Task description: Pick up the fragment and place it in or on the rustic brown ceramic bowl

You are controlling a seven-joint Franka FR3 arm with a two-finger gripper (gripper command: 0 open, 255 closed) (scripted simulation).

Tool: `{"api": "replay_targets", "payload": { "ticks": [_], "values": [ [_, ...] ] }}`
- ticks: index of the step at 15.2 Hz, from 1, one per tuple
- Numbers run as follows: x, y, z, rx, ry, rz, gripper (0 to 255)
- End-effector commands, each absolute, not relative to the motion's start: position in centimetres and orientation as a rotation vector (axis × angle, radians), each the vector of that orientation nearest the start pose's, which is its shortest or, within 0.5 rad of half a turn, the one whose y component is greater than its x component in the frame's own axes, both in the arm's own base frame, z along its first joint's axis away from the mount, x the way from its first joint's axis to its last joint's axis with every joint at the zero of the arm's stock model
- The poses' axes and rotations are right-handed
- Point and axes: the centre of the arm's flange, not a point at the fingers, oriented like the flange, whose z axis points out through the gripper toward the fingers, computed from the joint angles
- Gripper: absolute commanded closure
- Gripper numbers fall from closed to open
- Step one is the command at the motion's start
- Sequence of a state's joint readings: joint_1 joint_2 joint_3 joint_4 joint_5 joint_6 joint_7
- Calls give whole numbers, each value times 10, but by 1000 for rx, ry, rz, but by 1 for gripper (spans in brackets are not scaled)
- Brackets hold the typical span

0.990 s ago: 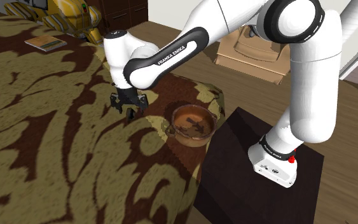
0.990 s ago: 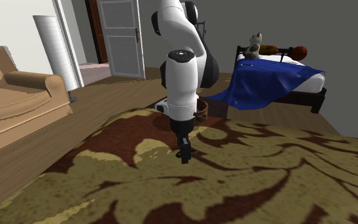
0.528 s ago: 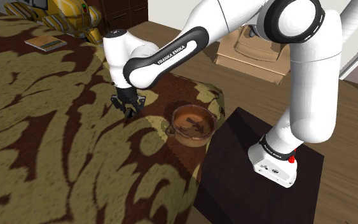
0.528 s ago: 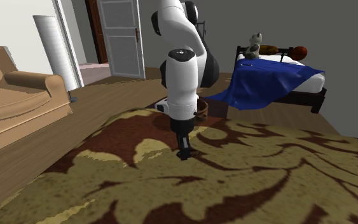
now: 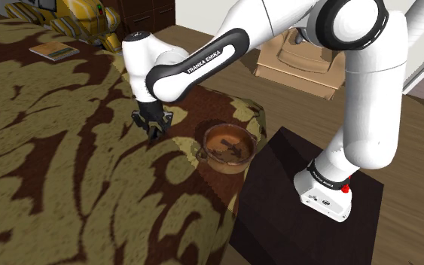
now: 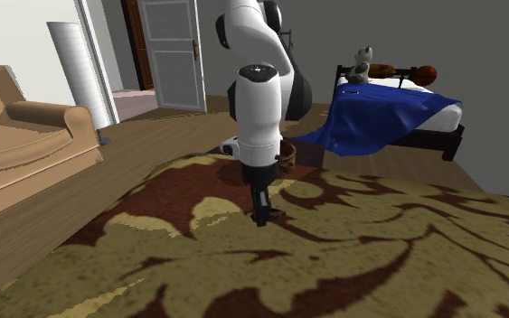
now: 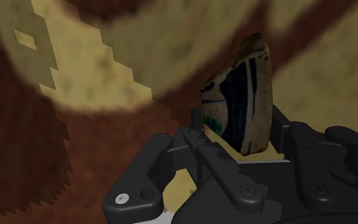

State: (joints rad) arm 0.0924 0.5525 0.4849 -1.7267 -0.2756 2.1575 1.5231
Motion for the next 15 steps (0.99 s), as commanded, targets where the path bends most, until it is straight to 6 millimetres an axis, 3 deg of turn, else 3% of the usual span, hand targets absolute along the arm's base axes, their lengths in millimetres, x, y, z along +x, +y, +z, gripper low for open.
{"api": "replay_targets", "payload": {
  "ticks": [1, 15],
  "values": [
    [575, 324, 300, -2893, 1296, 70, 255],
    [575, 324, 374, -2893, 1296, 70, 255]
  ]
}}
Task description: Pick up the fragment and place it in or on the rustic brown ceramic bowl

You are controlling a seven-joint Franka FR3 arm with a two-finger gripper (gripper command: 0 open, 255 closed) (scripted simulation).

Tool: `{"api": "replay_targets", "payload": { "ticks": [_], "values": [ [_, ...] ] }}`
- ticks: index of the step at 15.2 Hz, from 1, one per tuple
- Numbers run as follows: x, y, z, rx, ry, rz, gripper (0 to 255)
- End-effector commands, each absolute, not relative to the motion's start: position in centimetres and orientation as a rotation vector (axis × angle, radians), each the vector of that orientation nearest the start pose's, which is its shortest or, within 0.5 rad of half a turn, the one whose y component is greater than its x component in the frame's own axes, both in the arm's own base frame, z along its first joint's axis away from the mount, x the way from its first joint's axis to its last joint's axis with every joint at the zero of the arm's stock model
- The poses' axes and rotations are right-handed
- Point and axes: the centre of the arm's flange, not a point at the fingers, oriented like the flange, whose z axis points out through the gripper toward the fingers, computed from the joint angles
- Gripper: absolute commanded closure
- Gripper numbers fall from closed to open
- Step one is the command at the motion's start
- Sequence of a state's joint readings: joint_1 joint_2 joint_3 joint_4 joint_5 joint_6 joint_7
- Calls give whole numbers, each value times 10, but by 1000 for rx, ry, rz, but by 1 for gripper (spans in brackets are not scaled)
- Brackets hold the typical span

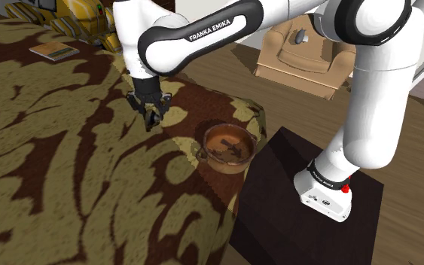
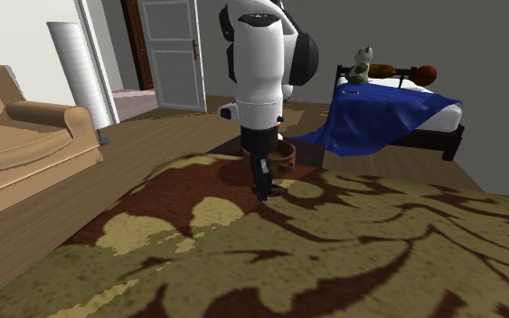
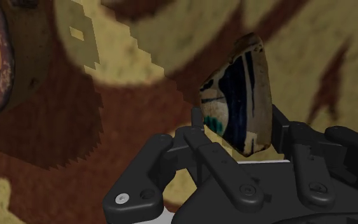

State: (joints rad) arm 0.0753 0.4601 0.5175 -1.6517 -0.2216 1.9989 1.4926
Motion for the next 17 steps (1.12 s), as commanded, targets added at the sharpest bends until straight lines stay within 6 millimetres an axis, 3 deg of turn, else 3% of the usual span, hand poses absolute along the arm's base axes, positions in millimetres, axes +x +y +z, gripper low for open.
{"api": "replay_targets", "payload": {
  "ticks": [1, 11, 17],
  "values": [
    [575, 324, 379, -2893, 1296, 70, 255],
    [575, 324, 429, -2894, 1296, 71, 255],
    [506, 287, 430, -2893, 1296, 70, 255]
  ]
}}
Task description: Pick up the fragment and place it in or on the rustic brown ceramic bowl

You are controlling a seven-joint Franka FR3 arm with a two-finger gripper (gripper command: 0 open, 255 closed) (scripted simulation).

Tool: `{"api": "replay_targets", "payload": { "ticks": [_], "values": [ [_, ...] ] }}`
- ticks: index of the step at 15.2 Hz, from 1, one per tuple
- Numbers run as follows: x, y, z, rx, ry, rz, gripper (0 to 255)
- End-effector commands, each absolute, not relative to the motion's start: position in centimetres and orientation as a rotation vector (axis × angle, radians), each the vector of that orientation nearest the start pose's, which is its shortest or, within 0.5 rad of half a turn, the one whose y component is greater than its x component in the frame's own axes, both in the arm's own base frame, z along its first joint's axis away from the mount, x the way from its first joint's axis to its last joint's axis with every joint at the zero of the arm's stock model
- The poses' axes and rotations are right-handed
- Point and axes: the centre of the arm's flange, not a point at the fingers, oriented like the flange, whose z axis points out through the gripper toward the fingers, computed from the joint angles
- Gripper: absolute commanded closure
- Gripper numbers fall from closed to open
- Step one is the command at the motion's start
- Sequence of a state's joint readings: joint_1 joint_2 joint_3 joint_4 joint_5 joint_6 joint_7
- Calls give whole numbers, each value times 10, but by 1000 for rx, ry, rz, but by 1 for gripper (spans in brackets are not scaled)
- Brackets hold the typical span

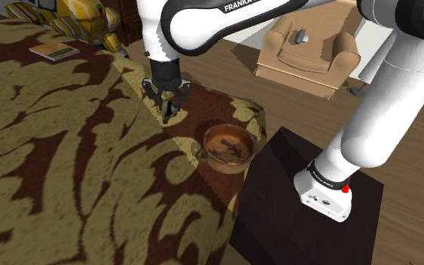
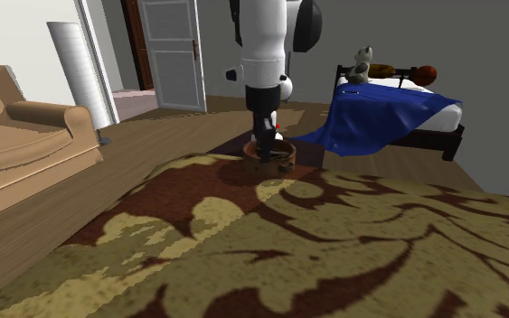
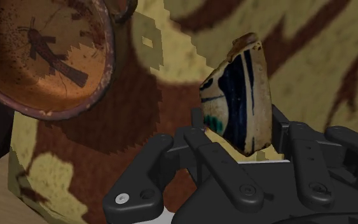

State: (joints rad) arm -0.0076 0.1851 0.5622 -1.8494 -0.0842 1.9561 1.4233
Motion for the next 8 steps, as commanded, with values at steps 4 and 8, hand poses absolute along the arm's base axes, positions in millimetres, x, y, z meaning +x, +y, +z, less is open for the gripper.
{"api": "replay_targets", "payload": {
  "ticks": [4, 8],
  "values": [
    [459, 262, 431, -2893, 1296, 70, 255],
    [413, 237, 433, -2893, 1296, 70, 255]
  ]
}}
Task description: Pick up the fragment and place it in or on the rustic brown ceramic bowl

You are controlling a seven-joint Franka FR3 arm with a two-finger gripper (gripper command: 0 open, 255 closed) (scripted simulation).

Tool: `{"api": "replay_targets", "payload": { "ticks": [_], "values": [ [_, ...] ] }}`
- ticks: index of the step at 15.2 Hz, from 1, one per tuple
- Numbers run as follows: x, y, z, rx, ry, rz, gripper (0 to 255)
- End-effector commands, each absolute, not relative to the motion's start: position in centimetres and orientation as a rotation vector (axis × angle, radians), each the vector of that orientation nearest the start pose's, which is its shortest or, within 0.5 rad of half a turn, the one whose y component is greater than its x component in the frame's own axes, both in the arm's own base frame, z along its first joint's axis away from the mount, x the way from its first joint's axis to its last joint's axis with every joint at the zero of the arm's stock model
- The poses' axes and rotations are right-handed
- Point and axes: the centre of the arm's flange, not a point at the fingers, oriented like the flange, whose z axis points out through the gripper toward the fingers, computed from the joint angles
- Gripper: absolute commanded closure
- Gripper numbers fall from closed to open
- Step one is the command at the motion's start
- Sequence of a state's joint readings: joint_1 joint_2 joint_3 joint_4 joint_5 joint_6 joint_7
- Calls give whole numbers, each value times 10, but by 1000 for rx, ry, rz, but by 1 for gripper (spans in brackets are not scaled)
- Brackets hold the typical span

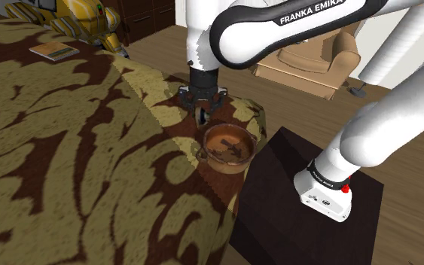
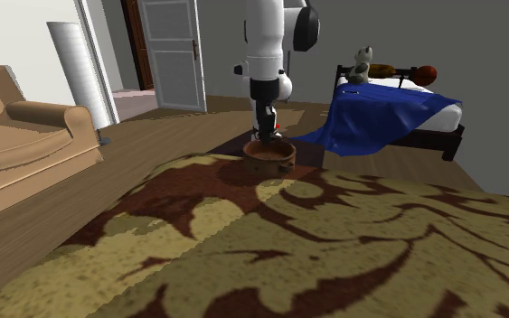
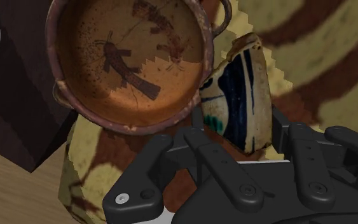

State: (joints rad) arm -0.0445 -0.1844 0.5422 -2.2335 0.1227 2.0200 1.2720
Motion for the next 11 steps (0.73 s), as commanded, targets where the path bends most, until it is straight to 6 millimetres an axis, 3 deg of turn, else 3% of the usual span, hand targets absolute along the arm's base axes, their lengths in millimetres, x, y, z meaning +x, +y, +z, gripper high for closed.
{"api": "replay_targets", "payload": {
  "ticks": [1, 7, 11],
  "values": [
    [401, 230, 433, -2893, 1296, 70, 255],
    [334, 194, 434, -2893, 1296, 70, 255],
    [334, 194, 413, -2893, 1296, 70, 255]
  ]
}}
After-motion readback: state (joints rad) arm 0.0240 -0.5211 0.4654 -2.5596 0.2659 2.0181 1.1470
